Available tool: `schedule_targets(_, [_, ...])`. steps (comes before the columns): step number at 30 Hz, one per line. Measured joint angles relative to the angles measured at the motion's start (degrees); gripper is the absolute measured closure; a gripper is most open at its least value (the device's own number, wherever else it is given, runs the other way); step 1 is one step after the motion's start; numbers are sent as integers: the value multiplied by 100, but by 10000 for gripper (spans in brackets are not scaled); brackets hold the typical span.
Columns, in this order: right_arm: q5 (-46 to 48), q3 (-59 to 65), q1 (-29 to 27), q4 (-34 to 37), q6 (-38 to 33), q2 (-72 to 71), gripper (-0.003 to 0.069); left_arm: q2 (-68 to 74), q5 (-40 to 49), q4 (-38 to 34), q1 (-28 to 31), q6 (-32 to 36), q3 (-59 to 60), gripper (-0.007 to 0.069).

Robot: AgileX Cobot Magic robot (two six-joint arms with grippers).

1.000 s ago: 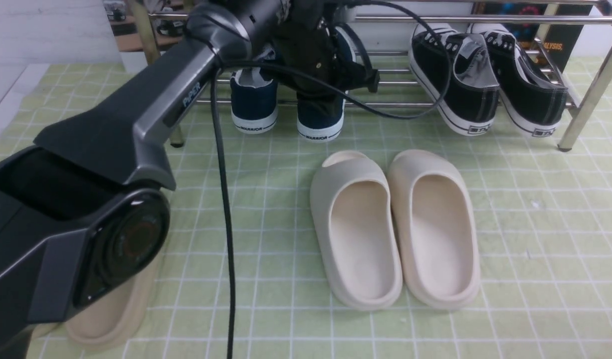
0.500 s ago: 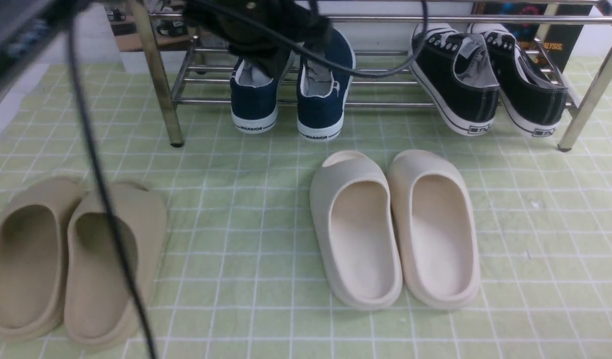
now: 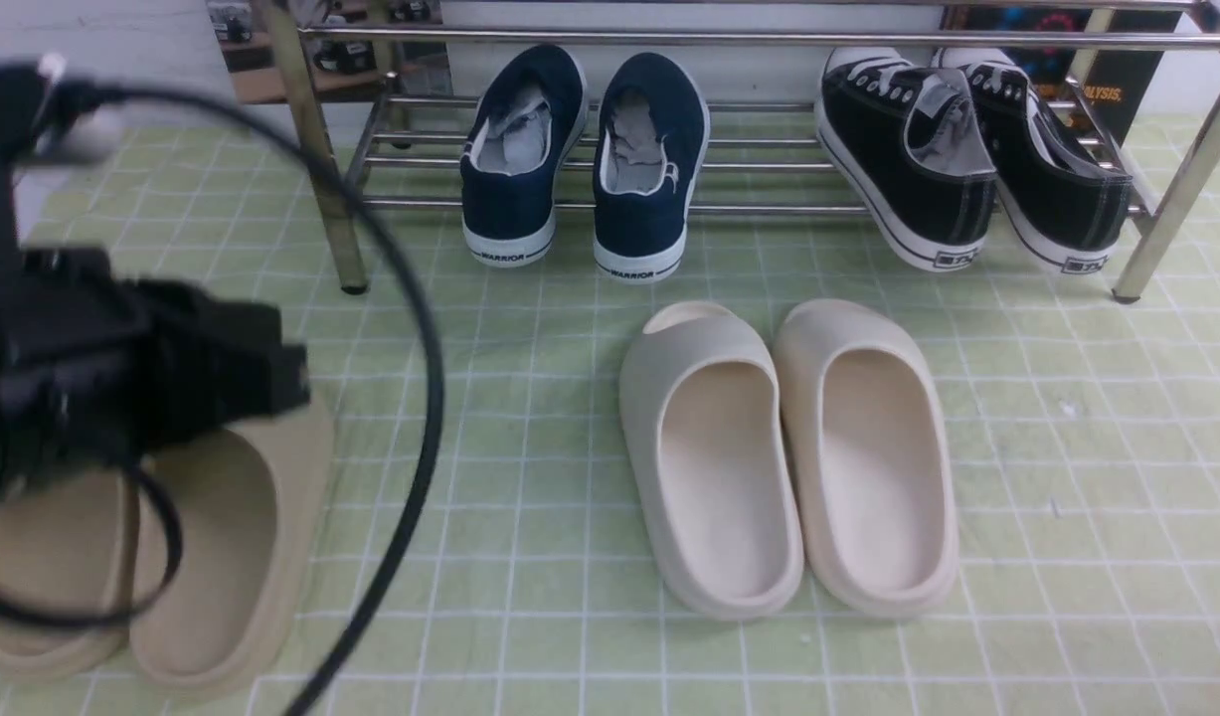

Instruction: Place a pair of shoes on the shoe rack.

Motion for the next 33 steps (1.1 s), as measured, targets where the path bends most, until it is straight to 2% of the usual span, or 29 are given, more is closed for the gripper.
schedule_targets(3, [0, 0, 0, 0, 0, 0, 419, -764, -831, -12, 0, -2, 1197, 638])
schedule_targets(8, [0, 0, 0, 0, 0, 0, 419, -1792, -1705, -44, 0, -18, 2339, 638])
schedule_targets(15, [0, 0, 0, 0, 0, 0, 419, -2800, -1671, -31, 0, -107, 2887, 638])
schedule_targets(21, [0, 0, 0, 0, 0, 0, 419, -3716, -1288, 487, 73, -112, 3230, 638])
schedule_targets(23, [0, 0, 0, 0, 0, 0, 419, -4029, -1313, 491, 274, -112, 3456, 638])
schedule_targets(27, [0, 0, 0, 0, 0, 0, 419, -4671, -1803, 238, 1154, 58, 3992, 638])
schedule_targets(28, [0, 0, 0, 0, 0, 0, 419, -4688, -1803, 224, 1198, 71, 3992, 638])
schedule_targets(30, [0, 0, 0, 0, 0, 0, 419, -4793, -1689, 99, 1708, 303, 4069, 638])
schedule_targets(33, [0, 0, 0, 0, 0, 0, 419, -4797, -1399, 62, 1844, 367, 4080, 638])
